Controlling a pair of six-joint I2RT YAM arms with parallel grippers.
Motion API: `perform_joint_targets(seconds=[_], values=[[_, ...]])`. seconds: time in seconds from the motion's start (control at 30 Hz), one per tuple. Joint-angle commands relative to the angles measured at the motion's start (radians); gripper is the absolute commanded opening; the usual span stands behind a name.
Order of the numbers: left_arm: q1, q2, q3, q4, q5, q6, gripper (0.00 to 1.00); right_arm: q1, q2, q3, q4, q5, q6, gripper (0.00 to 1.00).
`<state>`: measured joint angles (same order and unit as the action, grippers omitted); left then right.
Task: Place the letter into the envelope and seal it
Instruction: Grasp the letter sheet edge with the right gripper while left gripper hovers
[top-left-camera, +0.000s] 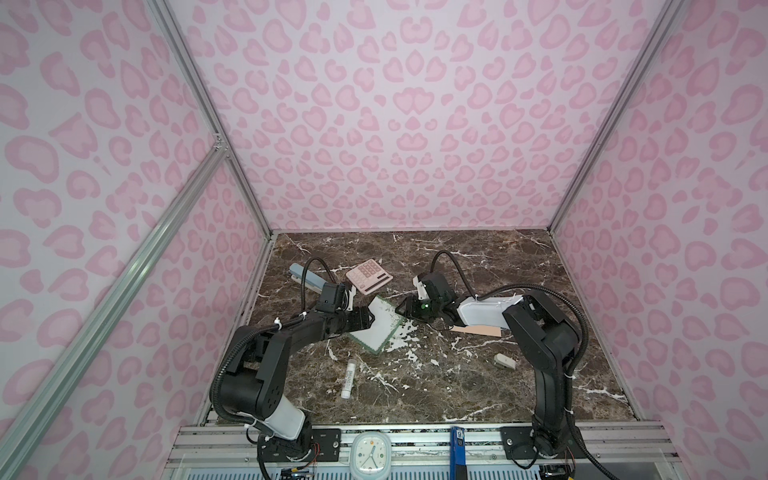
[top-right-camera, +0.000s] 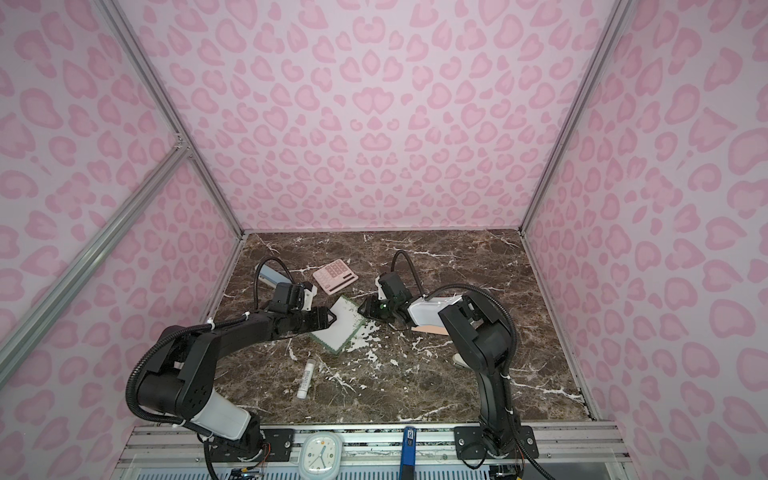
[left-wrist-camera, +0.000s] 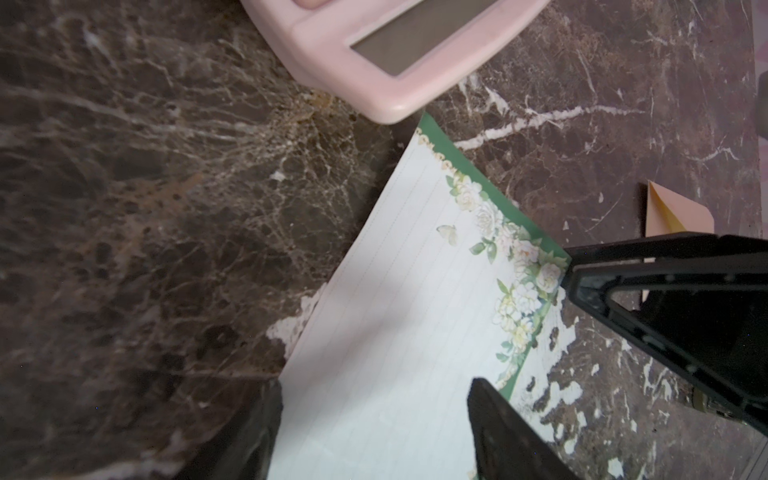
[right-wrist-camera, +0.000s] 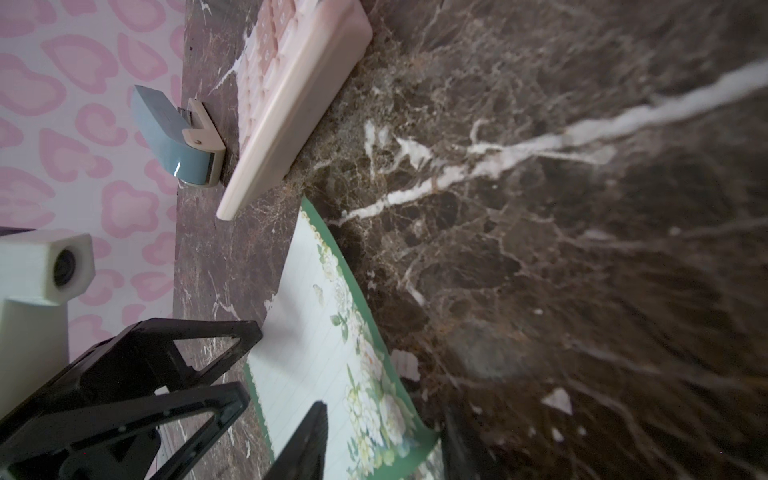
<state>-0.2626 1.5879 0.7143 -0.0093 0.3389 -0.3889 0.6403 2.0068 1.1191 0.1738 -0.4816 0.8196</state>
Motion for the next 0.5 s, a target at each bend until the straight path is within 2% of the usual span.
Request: perform_joint_targets(seconds=[0.0,0.27,0.47], values=[[0.0,0.013,0.01,-0.026,0.014,0.011,0.73,-0.001,-0.002,-0.011,0.045,-0.02,0.001,0.47],[0.0,0.026,0.016,-0.029,0.018,0.014,0.7,-0.013,-0.013,-0.051,0.165,-0.07,0.039,0.53],[0.0,0.03,0.019,-0.033,0.022,0.018,0.7,-0.018,-0.003,-0.061,0.213,-0.087,0.068,0.47]])
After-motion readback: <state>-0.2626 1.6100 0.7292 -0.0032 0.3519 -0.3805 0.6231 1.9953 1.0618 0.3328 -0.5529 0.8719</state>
